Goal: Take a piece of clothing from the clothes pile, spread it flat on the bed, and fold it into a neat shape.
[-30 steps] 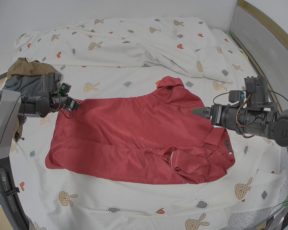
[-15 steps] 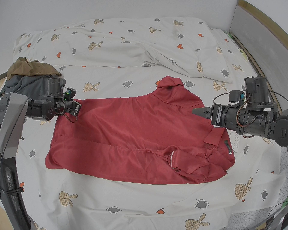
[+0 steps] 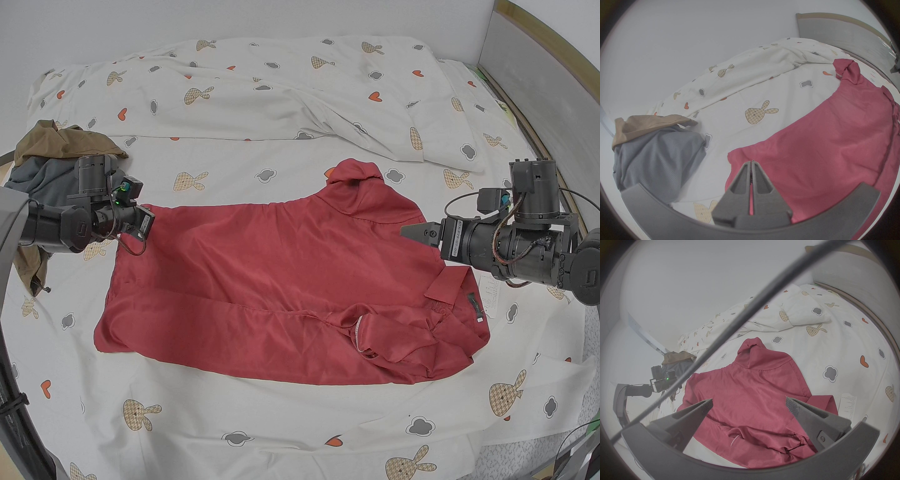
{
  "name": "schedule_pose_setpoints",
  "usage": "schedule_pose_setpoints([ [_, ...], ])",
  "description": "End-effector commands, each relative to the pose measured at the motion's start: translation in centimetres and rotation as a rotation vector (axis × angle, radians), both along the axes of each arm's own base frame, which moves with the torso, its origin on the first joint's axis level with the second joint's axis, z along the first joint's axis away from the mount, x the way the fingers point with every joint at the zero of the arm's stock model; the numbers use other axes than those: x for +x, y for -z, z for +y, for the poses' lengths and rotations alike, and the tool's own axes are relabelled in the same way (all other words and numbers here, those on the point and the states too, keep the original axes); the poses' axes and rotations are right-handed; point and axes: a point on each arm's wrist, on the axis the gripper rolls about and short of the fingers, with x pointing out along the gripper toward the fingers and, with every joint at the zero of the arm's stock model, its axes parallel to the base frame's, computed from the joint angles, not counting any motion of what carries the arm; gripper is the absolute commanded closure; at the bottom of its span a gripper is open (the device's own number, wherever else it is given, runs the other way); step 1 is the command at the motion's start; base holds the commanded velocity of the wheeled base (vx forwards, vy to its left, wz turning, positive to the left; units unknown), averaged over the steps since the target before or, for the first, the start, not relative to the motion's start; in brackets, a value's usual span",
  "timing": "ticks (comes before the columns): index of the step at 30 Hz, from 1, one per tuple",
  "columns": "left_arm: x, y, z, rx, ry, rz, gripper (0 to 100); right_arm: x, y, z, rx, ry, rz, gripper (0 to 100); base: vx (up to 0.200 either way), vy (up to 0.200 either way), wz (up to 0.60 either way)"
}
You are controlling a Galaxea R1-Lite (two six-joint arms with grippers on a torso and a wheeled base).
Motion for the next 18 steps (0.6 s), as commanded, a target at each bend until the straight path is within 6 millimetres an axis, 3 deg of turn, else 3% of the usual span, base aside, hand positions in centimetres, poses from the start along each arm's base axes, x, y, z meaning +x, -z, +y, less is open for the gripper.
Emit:
schedule_pose_setpoints([
  [1,-4.9,-3.4,0.0,-0.003,-0.002,-0.091,100,0.3,0.0,0.2,0.0,0.0,-0.002,0,0.0,0.0,0.0],
  [3,-5.3,-3.0,0.0,-0.007,-0.005,-0.107,100,0.5,-0.2,0.3,0.002,0.0,-0.007,0,0.0,0.0,0.0],
  [12,-3.4,-1.4,0.1,-0.018,-0.067,-0.05,100,0.6,0.1,0.3,-0.001,0.0,0.001,0,0.0,0.0,0.0],
  [13,-3.3,-1.3,0.1,-0.018,-0.067,-0.049,0,0.6,0.1,0.3,-0.001,0.0,0.001,0,0.0,0.0,0.0],
  [18,-0.5,-0.3,0.8,-0.017,-0.078,-0.032,0,0.6,0.3,0.3,-0.003,0.0,0.006,0,0.0,0.0,0.0],
])
